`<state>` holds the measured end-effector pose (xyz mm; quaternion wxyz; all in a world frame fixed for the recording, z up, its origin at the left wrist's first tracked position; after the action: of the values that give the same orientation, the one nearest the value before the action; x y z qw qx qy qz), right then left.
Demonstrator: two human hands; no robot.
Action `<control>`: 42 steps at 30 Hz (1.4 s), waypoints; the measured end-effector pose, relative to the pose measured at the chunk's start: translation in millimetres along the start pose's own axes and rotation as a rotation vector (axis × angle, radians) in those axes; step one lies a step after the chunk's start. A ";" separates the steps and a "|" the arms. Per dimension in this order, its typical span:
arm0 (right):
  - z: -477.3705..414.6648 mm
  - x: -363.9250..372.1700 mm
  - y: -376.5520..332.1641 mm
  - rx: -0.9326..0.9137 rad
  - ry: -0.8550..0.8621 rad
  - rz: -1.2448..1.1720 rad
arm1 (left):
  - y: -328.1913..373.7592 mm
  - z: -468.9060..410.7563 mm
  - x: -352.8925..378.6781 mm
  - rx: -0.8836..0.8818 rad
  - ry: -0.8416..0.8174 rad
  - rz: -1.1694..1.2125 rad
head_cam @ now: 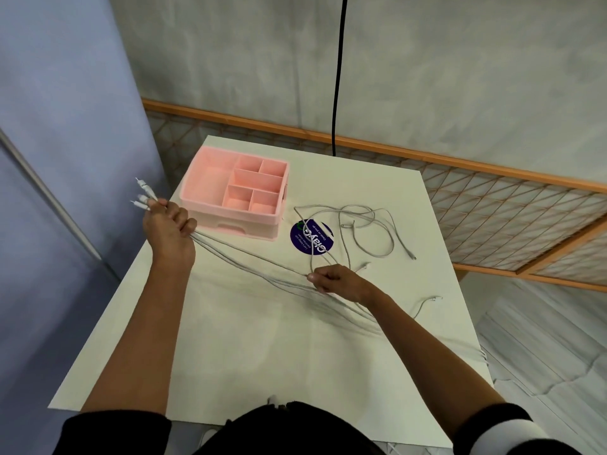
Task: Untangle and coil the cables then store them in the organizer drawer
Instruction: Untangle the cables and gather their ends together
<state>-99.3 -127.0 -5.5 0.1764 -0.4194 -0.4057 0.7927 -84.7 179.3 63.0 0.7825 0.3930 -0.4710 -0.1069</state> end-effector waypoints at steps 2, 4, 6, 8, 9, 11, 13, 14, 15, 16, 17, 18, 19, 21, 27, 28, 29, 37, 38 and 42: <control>3.9 -1.5 7.5 0.013 0.044 -0.021 | -4.8 3.4 -2.5 -0.011 0.011 -0.015; 7.7 -3.9 16.6 0.038 0.025 -0.025 | -3.1 5.0 -2.2 -0.005 0.026 -0.008; 15.2 -8.6 33.1 0.087 -0.013 0.001 | 7.9 2.1 -1.4 0.025 0.054 0.009; 24.4 -13.5 50.4 0.139 -0.012 0.032 | 17.6 -1.6 -0.6 0.048 0.069 0.016; 28.8 -14.3 56.6 0.167 0.005 0.037 | 19.3 -1.7 -0.5 0.053 0.072 0.015; 33.9 -13.5 64.5 0.204 0.042 0.035 | 16.2 1.0 -1.2 0.054 0.085 -0.001; 36.4 -11.9 68.7 0.216 0.061 0.027 | 11.6 4.2 -2.0 0.051 0.096 -0.023; 37.1 -11.6 70.0 0.210 0.056 0.025 | 11.2 5.0 -2.2 0.052 0.098 -0.032; 37.6 -11.9 71.6 0.204 0.043 0.017 | 12.2 5.6 -2.3 0.055 0.100 -0.041; 38.0 -12.9 74.3 0.199 0.030 0.009 | 13.5 5.5 -2.3 0.060 0.103 -0.050; 38.5 -15.2 77.2 0.198 0.014 0.003 | 14.9 5.4 -2.2 0.067 0.107 -0.058; 39.6 -18.3 79.1 0.204 0.001 0.015 | 15.8 5.2 -2.4 0.073 0.110 -0.065; 41.8 -20.6 82.3 0.220 -0.009 0.032 | 16.2 5.2 -2.9 0.076 0.112 -0.071; 46.2 -24.5 87.9 0.242 -0.009 0.063 | 15.7 4.2 -4.7 0.084 0.108 -0.078; 55.7 -22.1 90.7 0.227 0.096 0.132 | 13.2 -0.9 -12.3 0.093 0.125 -0.095; 59.0 -22.0 93.8 0.228 0.098 0.174 | 14.4 -2.4 -13.4 0.100 0.130 -0.096; 62.6 -22.4 97.5 0.228 0.098 0.218 | 16.8 -4.2 -14.9 0.110 0.136 -0.096; 62.3 -31.6 102.5 0.242 0.138 0.384 | 12.2 -2.2 -8.4 0.138 0.080 -0.250; 58.8 -33.7 99.5 0.237 0.134 0.395 | 9.0 -1.6 -5.1 0.134 0.035 -0.293; 39.4 -41.2 65.6 0.226 -0.020 0.487 | -15.2 12.5 17.2 0.075 -0.180 -0.504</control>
<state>-103.0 -212.1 -23.3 0.0219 -0.4744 -0.2035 0.8562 -82.7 153.5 66.4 0.6709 0.5156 -0.4298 -0.3152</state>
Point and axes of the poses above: each hand's wrist, its own z-axis away from the middle knuckle, its own x-axis out of the palm, y = z × x, the point moved 1 cm from there along -z, towards the middle knuckle, and after that the axes turned 1 degree about x, right-handed, at the moved point
